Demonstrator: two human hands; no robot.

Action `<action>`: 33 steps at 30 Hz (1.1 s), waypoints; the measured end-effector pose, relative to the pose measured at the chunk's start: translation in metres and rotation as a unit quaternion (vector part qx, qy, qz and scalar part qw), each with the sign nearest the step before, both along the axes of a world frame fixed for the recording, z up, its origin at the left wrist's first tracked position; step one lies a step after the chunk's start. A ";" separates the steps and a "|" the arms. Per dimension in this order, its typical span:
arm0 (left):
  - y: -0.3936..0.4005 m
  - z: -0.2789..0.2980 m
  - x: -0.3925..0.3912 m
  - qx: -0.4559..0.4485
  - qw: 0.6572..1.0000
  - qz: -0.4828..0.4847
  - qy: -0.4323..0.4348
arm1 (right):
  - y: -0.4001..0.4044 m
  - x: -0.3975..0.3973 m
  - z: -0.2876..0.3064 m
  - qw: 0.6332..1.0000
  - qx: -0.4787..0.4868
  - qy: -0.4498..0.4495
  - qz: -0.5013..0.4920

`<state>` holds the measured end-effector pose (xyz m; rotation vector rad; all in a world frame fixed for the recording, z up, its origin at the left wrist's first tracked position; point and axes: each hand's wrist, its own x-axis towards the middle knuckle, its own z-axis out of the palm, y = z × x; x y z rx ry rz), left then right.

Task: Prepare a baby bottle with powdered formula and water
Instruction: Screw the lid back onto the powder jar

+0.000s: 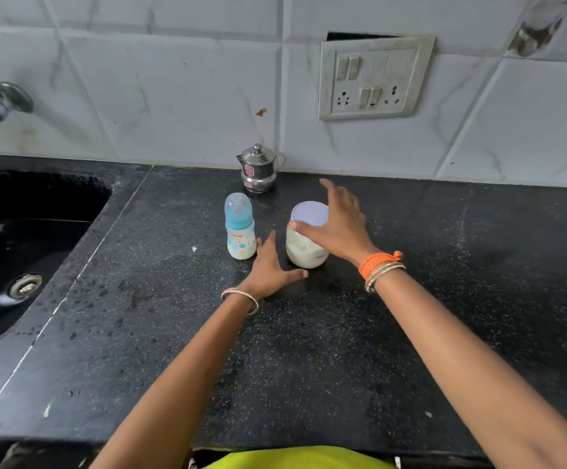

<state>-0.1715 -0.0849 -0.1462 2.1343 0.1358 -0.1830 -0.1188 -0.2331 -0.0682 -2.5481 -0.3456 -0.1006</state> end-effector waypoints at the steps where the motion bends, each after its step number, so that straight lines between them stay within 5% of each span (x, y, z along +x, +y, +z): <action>1: 0.002 -0.001 -0.004 -0.052 0.998 0.016 -0.007 | 0.000 -0.005 -0.001 1.000 0.001 0.014 0.009; 4: 0.007 0.005 -0.013 -0.173 0.980 0.080 -0.048 | 0.004 -0.009 -0.009 0.998 -0.033 0.038 0.031; 7: 0.013 0.014 -0.016 -0.217 0.963 0.138 -0.080 | 0.001 0.011 -0.003 0.998 0.037 0.048 -0.025; 14: 0.005 0.046 0.026 -0.229 0.962 0.083 -0.123 | -0.002 0.084 0.017 0.985 0.070 0.125 -0.094; 24: 0.001 0.031 0.130 -0.203 0.948 0.239 -0.053 | 0.049 0.196 0.031 0.993 -0.037 0.090 -0.069; 31: -0.013 0.029 0.125 -0.240 0.944 0.223 -0.049 | 0.056 0.195 0.006 0.991 -0.077 0.079 -0.080; 33: -0.014 0.048 0.116 -0.272 0.938 0.198 -0.086 | 0.055 0.173 0.006 0.995 -0.025 0.003 -0.093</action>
